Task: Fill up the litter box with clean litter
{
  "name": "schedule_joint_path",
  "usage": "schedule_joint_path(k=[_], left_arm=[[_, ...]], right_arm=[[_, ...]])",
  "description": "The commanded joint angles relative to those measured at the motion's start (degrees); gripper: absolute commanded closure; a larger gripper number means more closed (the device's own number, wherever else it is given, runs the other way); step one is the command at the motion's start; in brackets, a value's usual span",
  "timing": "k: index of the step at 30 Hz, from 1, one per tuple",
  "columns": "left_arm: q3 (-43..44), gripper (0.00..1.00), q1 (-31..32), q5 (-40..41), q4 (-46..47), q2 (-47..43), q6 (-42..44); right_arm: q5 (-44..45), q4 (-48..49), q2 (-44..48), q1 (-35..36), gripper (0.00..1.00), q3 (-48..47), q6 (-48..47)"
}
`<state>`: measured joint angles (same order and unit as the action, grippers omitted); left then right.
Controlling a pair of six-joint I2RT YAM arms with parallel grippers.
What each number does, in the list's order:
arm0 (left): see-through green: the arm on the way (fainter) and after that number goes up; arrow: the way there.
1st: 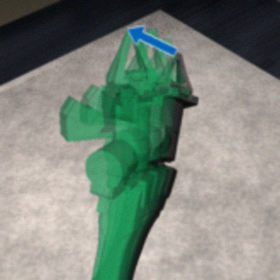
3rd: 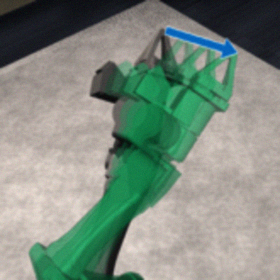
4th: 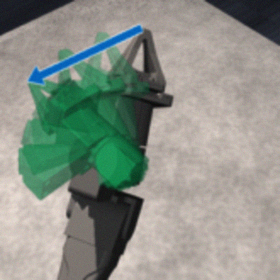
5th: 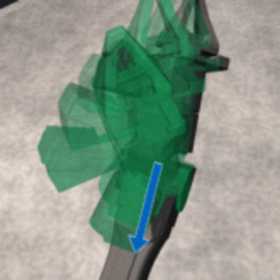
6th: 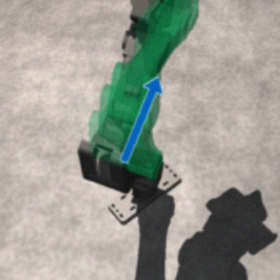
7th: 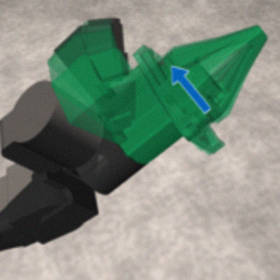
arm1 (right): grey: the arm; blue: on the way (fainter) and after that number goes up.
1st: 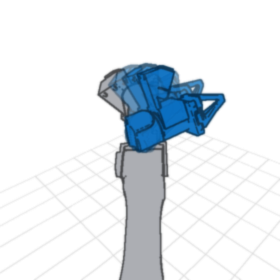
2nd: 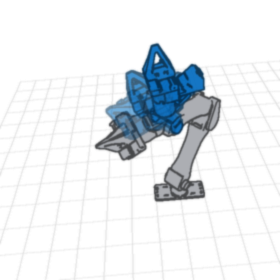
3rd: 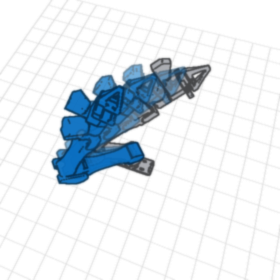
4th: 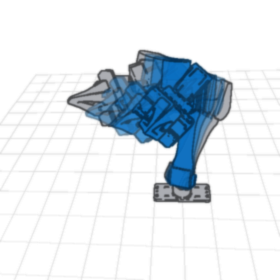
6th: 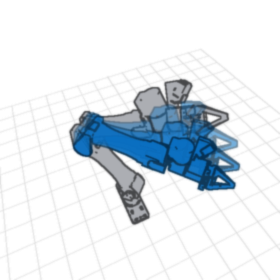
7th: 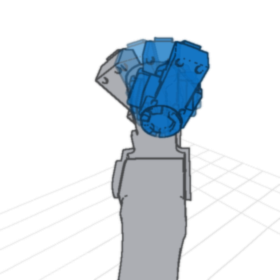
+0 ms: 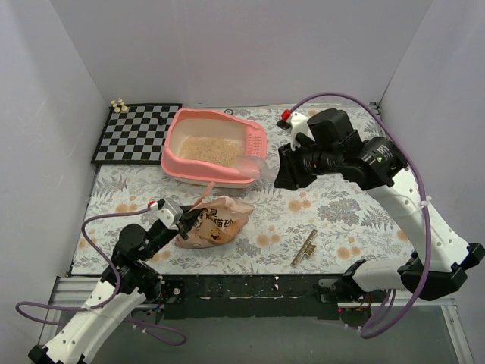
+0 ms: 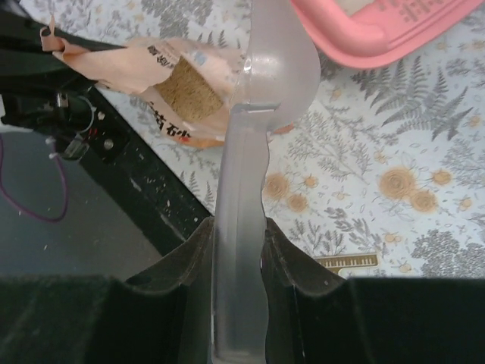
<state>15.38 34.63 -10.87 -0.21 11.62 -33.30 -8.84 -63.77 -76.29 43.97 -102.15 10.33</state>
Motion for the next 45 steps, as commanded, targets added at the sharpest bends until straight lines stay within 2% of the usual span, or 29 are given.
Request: schedule_joint_path(k=[1,10,25,40,45], left_arm=[[2.38,1.0,-0.27,-10.21,5.84,-4.06,0.87],[6.24,1.0,-0.27,-16.63,-2.42,-0.37,0.08],[5.19,1.0,-0.27,-16.11,-1.03,1.92,-0.19],[4.49,1.0,-0.27,-15.93,1.79,2.53,-0.54],[4.05,1.0,-0.27,-16.55,2.84,1.83,-0.71]], right_arm=[[-6.97,-0.83,2.63,0.16,0.99,6.68,-0.66],[-10.23,-0.13,7.21,0.16,0.99,15.57,-1.01],[-13.57,-0.48,9.14,2.09,0.99,17.51,-0.48],[-16.56,1.54,2.39,5.78,0.99,19.62,-1.71],[-22.0,4.7,-3.24,5.87,0.99,20.15,-1.8]])
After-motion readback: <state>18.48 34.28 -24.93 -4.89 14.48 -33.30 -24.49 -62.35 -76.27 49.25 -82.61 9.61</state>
